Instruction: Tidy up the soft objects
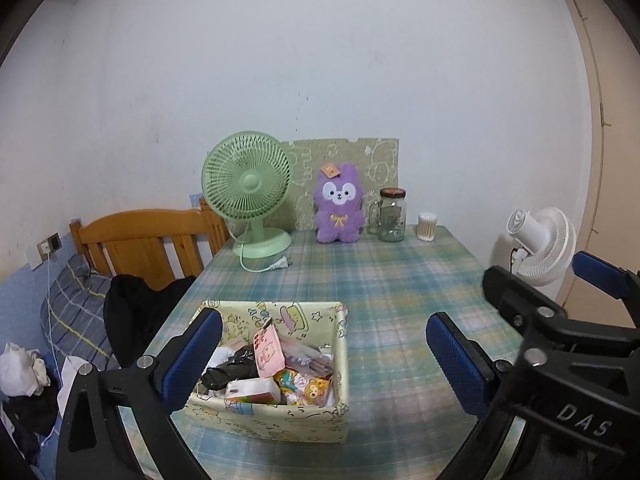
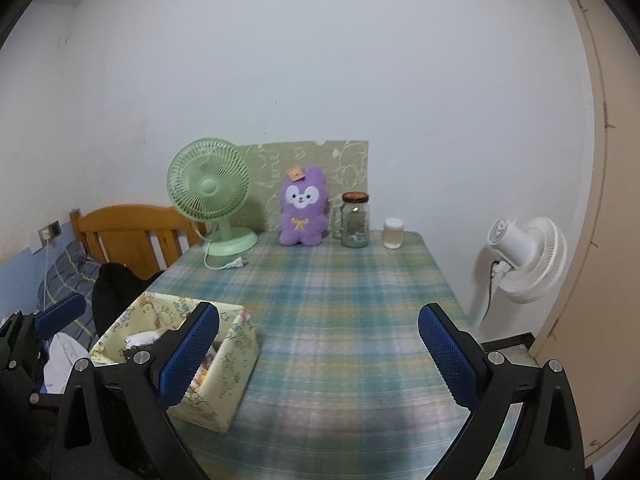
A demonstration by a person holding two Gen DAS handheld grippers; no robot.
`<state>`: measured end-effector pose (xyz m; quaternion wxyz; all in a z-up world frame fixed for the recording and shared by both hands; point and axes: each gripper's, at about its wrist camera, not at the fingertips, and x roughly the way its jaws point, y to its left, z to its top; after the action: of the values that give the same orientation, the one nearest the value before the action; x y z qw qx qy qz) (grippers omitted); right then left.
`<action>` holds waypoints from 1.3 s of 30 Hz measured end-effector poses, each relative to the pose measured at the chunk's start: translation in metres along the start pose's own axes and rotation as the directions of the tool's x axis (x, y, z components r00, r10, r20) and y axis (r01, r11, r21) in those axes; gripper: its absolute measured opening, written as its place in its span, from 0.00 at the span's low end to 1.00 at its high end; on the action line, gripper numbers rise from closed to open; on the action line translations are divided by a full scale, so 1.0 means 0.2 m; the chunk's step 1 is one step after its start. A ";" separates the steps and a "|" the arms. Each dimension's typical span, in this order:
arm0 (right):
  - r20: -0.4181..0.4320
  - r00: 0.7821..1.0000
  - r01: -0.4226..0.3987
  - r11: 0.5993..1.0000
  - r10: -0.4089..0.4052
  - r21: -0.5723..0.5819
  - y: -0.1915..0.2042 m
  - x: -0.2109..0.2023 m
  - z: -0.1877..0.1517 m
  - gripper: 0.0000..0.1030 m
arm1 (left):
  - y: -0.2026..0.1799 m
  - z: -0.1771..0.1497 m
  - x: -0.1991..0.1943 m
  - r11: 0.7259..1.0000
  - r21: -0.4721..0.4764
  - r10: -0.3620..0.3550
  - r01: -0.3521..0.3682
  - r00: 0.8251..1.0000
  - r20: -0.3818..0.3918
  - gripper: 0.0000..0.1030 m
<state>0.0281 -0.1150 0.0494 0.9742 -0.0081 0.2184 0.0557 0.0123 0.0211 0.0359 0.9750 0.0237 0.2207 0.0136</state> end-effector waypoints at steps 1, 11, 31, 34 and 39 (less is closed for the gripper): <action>0.007 1.000 0.004 1.000 -0.004 0.002 -0.01 -0.02 0.00 0.98 | 0.00 0.00 -0.01 1.000 -0.003 0.000 0.000 1.000 0.004 1.00; 0.065 0.997 0.037 0.998 -0.041 0.058 -0.19 -0.15 -0.01 0.98 | -0.04 0.03 -0.08 1.000 -0.011 0.007 -0.007 0.999 0.037 1.00; 0.088 0.993 0.074 0.996 -0.078 0.055 -0.25 -0.19 -0.04 0.98 | -0.08 0.01 -0.10 1.000 -0.008 0.015 -0.014 0.999 0.047 1.00; 0.090 0.993 0.077 0.996 -0.081 0.053 -0.25 -0.19 -0.04 0.98 | -0.07 0.00 -0.09 1.000 -0.025 0.004 -0.003 0.999 0.049 1.00; 0.085 0.992 0.089 0.995 -0.092 0.041 -0.25 -0.17 -0.04 0.98 | -0.06 -0.01 -0.07 0.999 -0.044 -0.002 0.004 0.999 0.041 1.00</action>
<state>-0.0003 -0.1685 0.0570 0.9843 0.0025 0.1766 0.0078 -0.0004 0.0087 0.0395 0.9796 0.0023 0.2003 0.0165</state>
